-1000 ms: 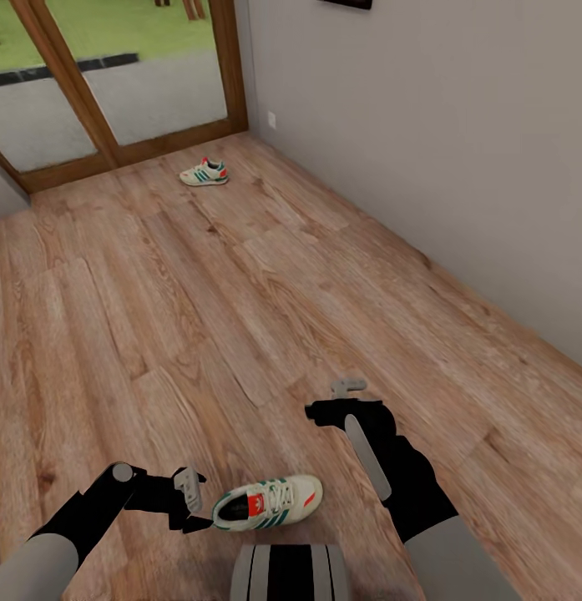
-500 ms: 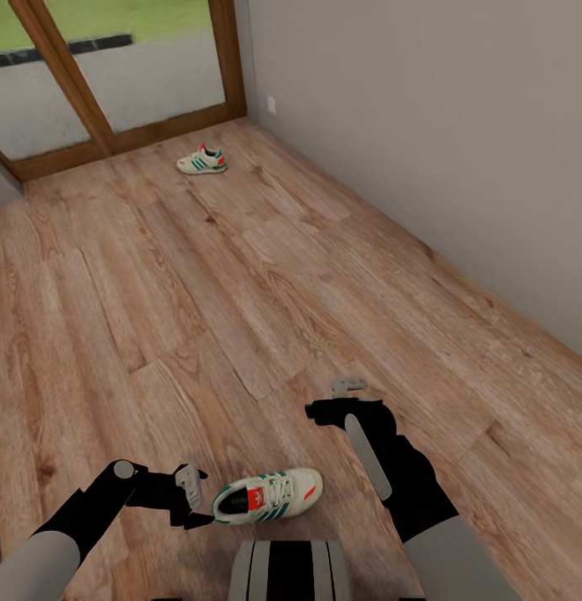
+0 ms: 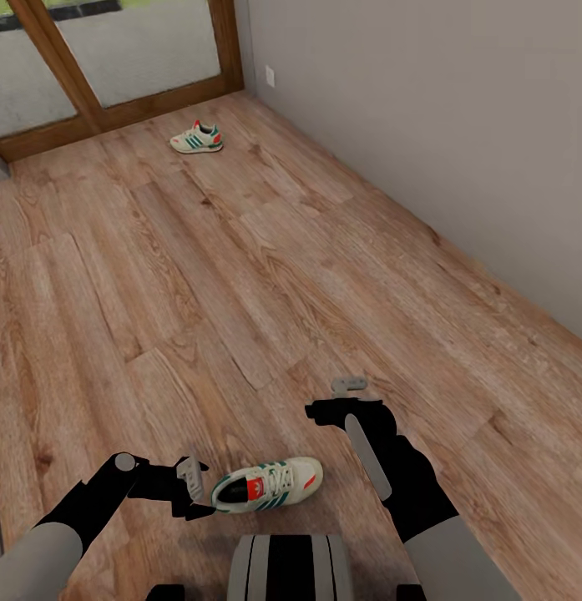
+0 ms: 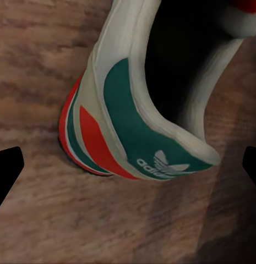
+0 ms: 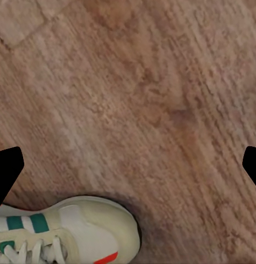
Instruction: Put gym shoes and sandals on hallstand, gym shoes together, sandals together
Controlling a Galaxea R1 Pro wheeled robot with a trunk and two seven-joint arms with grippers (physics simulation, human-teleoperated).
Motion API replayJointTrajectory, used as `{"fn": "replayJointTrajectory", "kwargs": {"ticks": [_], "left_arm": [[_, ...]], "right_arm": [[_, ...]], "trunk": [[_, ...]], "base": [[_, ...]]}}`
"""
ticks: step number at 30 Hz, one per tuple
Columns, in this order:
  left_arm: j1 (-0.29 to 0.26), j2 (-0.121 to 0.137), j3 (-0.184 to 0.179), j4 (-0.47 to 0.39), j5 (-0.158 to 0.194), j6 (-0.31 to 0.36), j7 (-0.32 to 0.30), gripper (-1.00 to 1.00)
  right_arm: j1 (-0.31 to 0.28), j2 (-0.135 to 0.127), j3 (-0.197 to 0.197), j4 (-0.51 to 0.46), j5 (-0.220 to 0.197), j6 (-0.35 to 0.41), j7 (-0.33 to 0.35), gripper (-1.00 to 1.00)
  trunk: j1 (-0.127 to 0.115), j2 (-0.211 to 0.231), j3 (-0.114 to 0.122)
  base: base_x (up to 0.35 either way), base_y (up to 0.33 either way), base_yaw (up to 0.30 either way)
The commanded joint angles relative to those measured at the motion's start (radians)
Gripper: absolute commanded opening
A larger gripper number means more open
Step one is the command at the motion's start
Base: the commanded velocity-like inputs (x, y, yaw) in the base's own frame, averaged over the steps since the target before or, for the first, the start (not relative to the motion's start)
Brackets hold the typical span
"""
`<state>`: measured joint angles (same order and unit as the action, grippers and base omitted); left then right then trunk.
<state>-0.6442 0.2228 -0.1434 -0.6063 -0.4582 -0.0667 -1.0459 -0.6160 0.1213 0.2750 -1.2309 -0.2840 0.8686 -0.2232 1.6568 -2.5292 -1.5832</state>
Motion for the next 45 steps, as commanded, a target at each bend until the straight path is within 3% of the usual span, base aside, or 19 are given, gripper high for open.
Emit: {"fn": "replayJointTrajectory", "kwargs": {"ticks": [1, 45], "left_arm": [[-0.001, 0.001, -0.002, -0.001, -0.005, -0.007, 0.0, 1.0], [-0.001, 0.0, -0.003, -0.001, -0.005, -0.007, 0.0, 1.0]], "right_arm": [[-0.001, 0.0, 0.001, -0.001, -0.01, 0.003, -0.01, 1.0], [-0.001, 0.0, 0.0, -0.001, -0.01, 0.003, -0.01, 1.0]], "trunk": [[0.0, 0.0, -0.001], [0.0, 0.0, -0.001]], "base": [[0.0, 0.0, 0.0], [0.012, -0.015, 0.0]]}}
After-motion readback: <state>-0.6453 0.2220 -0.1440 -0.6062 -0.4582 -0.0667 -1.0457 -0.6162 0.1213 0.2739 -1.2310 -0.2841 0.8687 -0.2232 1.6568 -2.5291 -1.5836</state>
